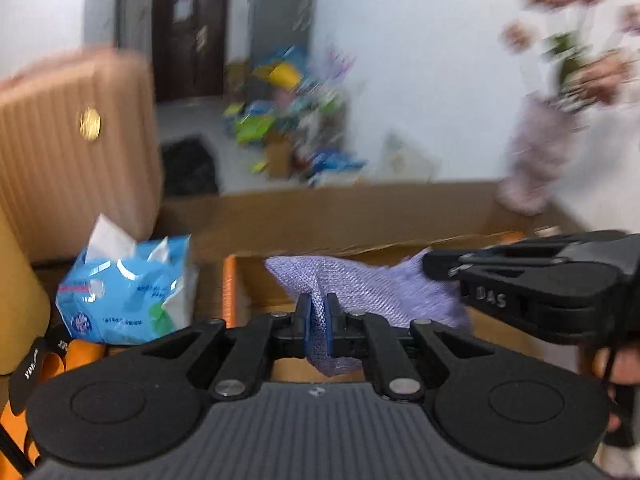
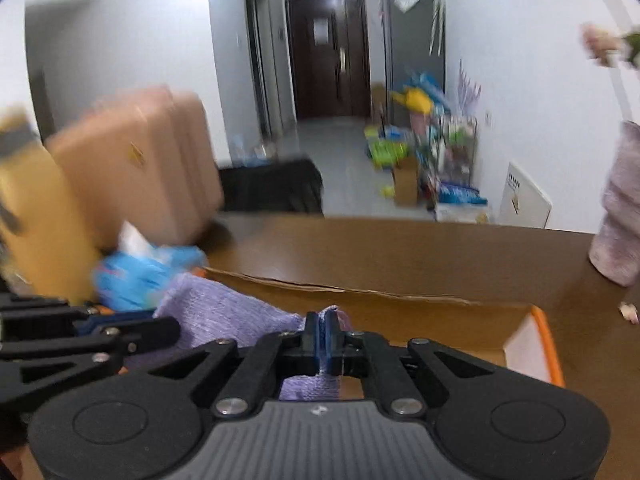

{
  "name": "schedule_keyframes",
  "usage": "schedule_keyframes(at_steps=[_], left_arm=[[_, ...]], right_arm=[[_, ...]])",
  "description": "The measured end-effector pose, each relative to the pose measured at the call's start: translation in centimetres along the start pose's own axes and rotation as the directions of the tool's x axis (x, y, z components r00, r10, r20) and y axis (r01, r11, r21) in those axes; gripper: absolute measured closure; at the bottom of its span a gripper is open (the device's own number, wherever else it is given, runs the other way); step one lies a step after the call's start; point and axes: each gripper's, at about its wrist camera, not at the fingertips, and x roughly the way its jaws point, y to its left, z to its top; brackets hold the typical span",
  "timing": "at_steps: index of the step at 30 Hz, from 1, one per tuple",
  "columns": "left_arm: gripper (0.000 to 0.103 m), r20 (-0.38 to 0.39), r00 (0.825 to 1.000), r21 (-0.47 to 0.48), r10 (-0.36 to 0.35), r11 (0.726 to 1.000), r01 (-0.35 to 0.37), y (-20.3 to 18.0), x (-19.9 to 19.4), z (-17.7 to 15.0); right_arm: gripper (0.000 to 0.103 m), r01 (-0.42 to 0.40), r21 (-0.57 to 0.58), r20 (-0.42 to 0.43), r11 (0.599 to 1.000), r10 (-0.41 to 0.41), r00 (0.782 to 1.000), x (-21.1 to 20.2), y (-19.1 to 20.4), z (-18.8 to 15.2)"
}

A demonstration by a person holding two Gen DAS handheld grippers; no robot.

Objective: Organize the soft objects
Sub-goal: 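Carry the purple pouch with the left tool into the cardboard box, then open the left tool to release the pouch and withdraw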

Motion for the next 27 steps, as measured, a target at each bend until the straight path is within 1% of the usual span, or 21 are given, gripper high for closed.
schedule_keyframes(at_steps=[2, 3, 4, 5, 6, 7, 9, 11, 12, 14, 15, 16, 17, 18, 20, 21, 22, 23, 25, 27], left_arm=[[0.094, -0.038, 0.998, -0.003, 0.043, 0.999, -0.044, 0.5, 2.7, 0.1], [0.093, -0.053, 0.996, 0.01, 0.066, 0.998, -0.065, 0.7, 3.3, 0.0], [0.09, -0.063, 0.995, 0.027, 0.071, 0.997, -0.07, 0.7, 3.7, -0.1], [0.081, -0.065, 0.995, 0.034, 0.069, 0.997, -0.067, 0.7, 4.0, 0.0], [0.076, -0.061, 0.996, 0.03, 0.064, 0.998, -0.062, 0.8, 4.0, 0.0], [0.069, -0.057, 0.996, 0.028, 0.065, 0.998, -0.064, 0.9, 3.8, -0.1], [0.069, -0.035, 0.997, 0.024, 0.075, 0.997, -0.074, 0.9, 3.2, 0.0], [0.068, -0.027, 0.997, 0.026, 0.077, 0.997, -0.076, 1.0, 2.2, 0.4], [0.066, -0.02, 0.996, 0.032, 0.088, 0.996, -0.087, 0.9, 1.3, 0.7], [0.057, 0.014, 0.995, 0.03, 0.101, 0.994, -0.102, 1.2, -0.8, 1.4], [0.054, 0.033, 0.993, 0.028, 0.109, 0.993, -0.11, 1.2, -2.3, 1.7], [0.048, 0.049, 0.992, 0.026, 0.118, 0.993, -0.119, 1.3, -3.5, 2.0], [0.042, 0.074, 0.989, 0.023, 0.126, 0.992, -0.128, 1.4, -5.4, 2.3], [0.039, 0.098, 0.986, 0.017, 0.137, 0.99, -0.139, 1.6, -6.9, 2.6], [0.03, 0.15, 0.976, 0.009, 0.157, 0.987, -0.16, 1.5, -10.5, 2.7], [0.029, 0.175, 0.97, 0.004, 0.167, 0.985, -0.17, 1.5, -12.3, 2.7], [0.026, 0.198, 0.965, 0.0, 0.174, 0.984, -0.177, 1.4, -13.8, 2.6], [0.025, 0.219, 0.959, -0.001, 0.18, 0.983, -0.184, 1.3, -15.4, 2.5], [0.023, 0.251, 0.949, -0.007, 0.192, 0.981, -0.196, 0.8, -17.9, 2.3], [0.023, 0.271, 0.942, -0.017, 0.199, 0.979, -0.202, 0.0, -20.3, 1.9]], right_arm=[[0.101, 0.016, -0.015, -0.046, 1.0, -0.017, 0.999, 2.7, 0.6, 0.5], [0.1, 0.013, -0.014, -0.073, 1.0, -0.014, 0.997, 3.8, 0.8, 0.5], [0.098, 0.006, -0.013, -0.094, 1.0, -0.007, 0.996, 4.6, 0.8, 0.5], [0.096, 0.017, -0.011, -0.093, 1.0, -0.018, 0.995, 5.0, 0.9, 0.5], [0.088, 0.031, -0.019, -0.089, 0.999, -0.033, 0.995, 5.2, 1.1, 0.4], [0.086, 0.036, -0.025, -0.089, 0.999, -0.038, 0.995, 5.2, 1.3, 0.2], [0.082, 0.011, -0.004, -0.081, 1.0, -0.011, 0.997, 4.7, 1.0, 0.2], [0.082, -0.003, 0.013, -0.072, 1.0, 0.004, 0.997, 3.5, 0.4, 0.4], [0.082, -0.001, 0.016, -0.054, 1.0, 0.002, 0.999, 2.3, -0.1, 0.7], [0.079, 0.003, 0.009, -0.021, 1.0, -0.003, 1.0, -0.2, -1.2, 1.3], [0.073, 0.007, 0.01, -0.001, 1.0, -0.007, 1.0, -2.1, -1.9, 1.7], [0.067, 0.011, 0.011, 0.019, 1.0, -0.011, 1.0, -4.0, -2.7, 2.0], [0.064, 0.013, 0.012, 0.035, 1.0, -0.013, 0.999, -5.7, -3.5, 2.1], [0.062, 0.018, 0.012, 0.057, 1.0, -0.019, 0.998, -8.0, -4.4, 2.2], [0.06, 0.037, 0.01, 0.102, 0.999, -0.038, 0.994, -12.2, -6.2, 2.1], [0.054, 0.049, 0.01, 0.131, 0.999, -0.05, 0.99, -14.8, -7.1, 1.7], [0.048, 0.058, 0.013, 0.153, 0.998, -0.06, 0.986, -16.4, -7.9, 1.5], [0.046, 0.074, 0.018, 0.178, 0.997, -0.076, 0.981, -18.6, -8.8, 0.9], [0.045, 0.099, 0.033, 0.203, 0.995, -0.103, 0.974, -21.7, -10.0, -0.1], [0.045, 0.097, 0.061, 0.222, 0.993, -0.108, 0.969, -24.2, -10.6, -1.1]])
